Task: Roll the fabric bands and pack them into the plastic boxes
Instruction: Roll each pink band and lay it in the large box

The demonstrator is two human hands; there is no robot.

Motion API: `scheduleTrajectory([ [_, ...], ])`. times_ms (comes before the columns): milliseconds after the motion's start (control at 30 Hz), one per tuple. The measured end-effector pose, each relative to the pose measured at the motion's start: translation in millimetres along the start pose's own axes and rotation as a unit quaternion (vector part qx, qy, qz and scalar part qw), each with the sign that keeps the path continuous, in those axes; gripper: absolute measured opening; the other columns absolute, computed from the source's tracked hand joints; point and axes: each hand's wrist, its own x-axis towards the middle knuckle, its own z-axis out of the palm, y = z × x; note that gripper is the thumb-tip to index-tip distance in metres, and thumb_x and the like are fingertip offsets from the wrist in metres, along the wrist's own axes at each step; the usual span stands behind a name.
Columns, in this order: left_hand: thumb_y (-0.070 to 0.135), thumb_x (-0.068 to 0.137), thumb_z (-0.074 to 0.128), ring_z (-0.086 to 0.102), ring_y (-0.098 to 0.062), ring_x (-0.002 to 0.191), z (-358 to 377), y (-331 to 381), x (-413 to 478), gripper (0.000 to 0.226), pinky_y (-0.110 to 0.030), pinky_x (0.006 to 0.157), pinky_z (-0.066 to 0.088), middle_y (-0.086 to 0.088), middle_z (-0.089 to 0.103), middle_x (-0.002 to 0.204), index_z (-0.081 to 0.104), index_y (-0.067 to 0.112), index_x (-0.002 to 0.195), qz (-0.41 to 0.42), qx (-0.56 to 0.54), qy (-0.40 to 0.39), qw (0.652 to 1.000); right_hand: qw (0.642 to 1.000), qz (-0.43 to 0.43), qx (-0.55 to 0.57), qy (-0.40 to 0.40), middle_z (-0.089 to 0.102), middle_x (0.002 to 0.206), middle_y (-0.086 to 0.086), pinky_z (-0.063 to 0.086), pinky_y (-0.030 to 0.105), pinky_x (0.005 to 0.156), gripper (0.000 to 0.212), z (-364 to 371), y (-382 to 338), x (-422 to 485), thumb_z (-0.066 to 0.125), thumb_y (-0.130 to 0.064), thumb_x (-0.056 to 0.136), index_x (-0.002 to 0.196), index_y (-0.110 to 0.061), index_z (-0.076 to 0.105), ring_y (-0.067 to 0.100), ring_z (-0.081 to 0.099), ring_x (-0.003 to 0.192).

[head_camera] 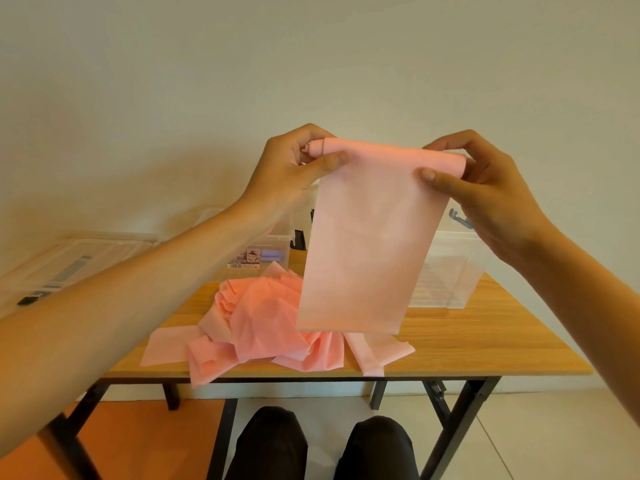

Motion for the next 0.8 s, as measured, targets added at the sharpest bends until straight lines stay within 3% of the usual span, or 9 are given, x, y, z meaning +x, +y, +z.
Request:
scheduleTrajectory([
  [133, 0.025, 0.101, 0.06, 0.055, -0.007, 0.082, 1.6, -1.5, 0.7, 0.006, -0.023, 0.078, 0.044, 0.004, 0.062, 0.09, 0.063, 0.02, 0.098, -0.023, 0.033, -0.017, 0.999, 1.0, -0.001, -0.011, 0.006, 0.072, 0.1, -0.003, 0.054, 0.032, 0.08, 0.019, 1.4, -1.1, 1.4, 0.072, -0.027, 0.09, 0.103, -0.017, 0.064, 0.016, 0.068, 0.092],
  [300, 0.02, 0.103, 0.056, 0.06, -0.009, 0.092, 2.0, -3.6, -1.1, 0.013, -0.024, 0.083, 0.045, 0.006, 0.065, 0.1, 0.061, 0.016, 0.114, -0.028, -0.014, -0.053, 0.998, 0.999, 0.01, -0.04, 0.026, 0.072, 0.097, -0.006, 0.053, 0.031, 0.079, 0.022, 3.3, 0.2, 2.8, 0.069, -0.036, 0.093, 0.103, -0.018, 0.067, 0.013, 0.067, 0.09],
  [500, 0.016, 0.106, 0.049, 0.064, -0.005, 0.098, 4.2, -1.1, -4.9, 0.019, -0.018, 0.086, 0.048, 0.001, 0.067, 0.112, 0.062, 0.015, 0.119, -0.015, -0.004, -0.093, 0.996, 0.999, -0.007, -0.034, 0.033, 0.068, 0.101, -0.005, 0.051, 0.026, 0.07, 0.012, 4.8, 0.2, 1.9, 0.068, -0.03, 0.096, 0.106, -0.022, 0.068, 0.013, 0.064, 0.087],
  [700, 0.011, 0.1, 0.06, 0.062, -0.007, 0.095, 2.1, -0.1, -4.7, 0.019, -0.021, 0.086, 0.047, 0.001, 0.065, 0.107, 0.062, 0.021, 0.116, -0.023, -0.012, -0.095, 0.995, 0.999, -0.017, -0.022, 0.026, 0.069, 0.103, -0.004, 0.053, 0.027, 0.073, 0.017, 3.9, -0.9, 2.1, 0.07, -0.028, 0.094, 0.108, -0.02, 0.068, 0.013, 0.065, 0.091],
  [800, 0.009, 0.1, 0.058, 0.063, -0.002, 0.092, 1.5, 0.1, -4.2, 0.018, -0.018, 0.086, 0.048, 0.003, 0.066, 0.104, 0.061, 0.014, 0.117, -0.029, -0.02, -0.089, 0.995, 1.0, -0.02, 0.002, -0.008, 0.068, 0.108, -0.001, 0.058, 0.033, 0.082, 0.026, 2.5, -0.7, 0.5, 0.074, -0.017, 0.089, 0.114, -0.018, 0.066, 0.017, 0.066, 0.098],
])
